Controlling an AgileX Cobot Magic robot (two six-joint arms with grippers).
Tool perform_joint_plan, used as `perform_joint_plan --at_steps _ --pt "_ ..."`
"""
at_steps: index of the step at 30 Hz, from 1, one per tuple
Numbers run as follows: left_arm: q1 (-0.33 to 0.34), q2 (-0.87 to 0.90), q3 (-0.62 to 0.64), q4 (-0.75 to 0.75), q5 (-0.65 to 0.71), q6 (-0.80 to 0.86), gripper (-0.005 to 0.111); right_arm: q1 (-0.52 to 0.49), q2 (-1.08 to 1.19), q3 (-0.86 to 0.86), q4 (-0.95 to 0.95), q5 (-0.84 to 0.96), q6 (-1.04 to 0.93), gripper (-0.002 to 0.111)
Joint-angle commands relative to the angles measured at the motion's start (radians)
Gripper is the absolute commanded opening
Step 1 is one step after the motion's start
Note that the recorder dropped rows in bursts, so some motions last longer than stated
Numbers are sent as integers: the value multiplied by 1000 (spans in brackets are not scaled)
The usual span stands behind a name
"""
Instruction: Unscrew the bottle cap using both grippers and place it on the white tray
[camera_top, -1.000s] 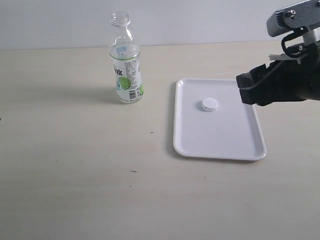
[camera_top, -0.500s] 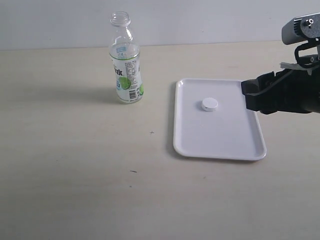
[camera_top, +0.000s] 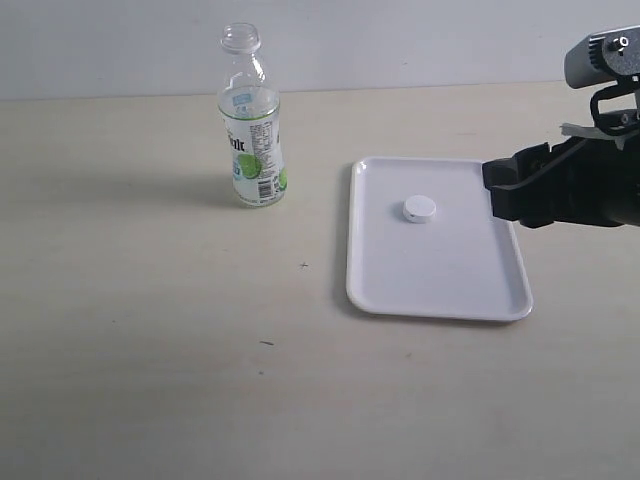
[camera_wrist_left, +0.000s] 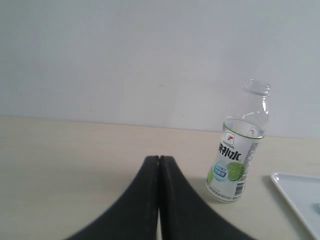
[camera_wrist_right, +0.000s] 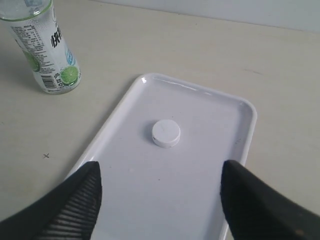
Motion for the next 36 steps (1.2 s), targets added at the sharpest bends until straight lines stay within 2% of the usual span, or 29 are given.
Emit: perform_joint_plan --at_steps 1,7,11,20,23,33,36 --pt "1 -6 4 1 5 -9 0 -3 -8 4 7 -13 1 64" --pt "1 -6 4 0 5 3 0 -3 -8 4 7 -13 1 64" --pt "1 -6 4 3 5 114 0 -3 -8 4 7 -13 1 64" --pt "1 -23 4 3 13 120 0 -3 -8 4 7 -13 1 64" --pt "4 -71 4 3 109 118 0 -3 -8 4 7 -13 1 64" --pt "64 -332 4 5 571 122 0 -3 -8 4 7 -13 1 64" --pt "64 -407 4 7 646 119 0 -3 -8 4 7 -13 1 64"
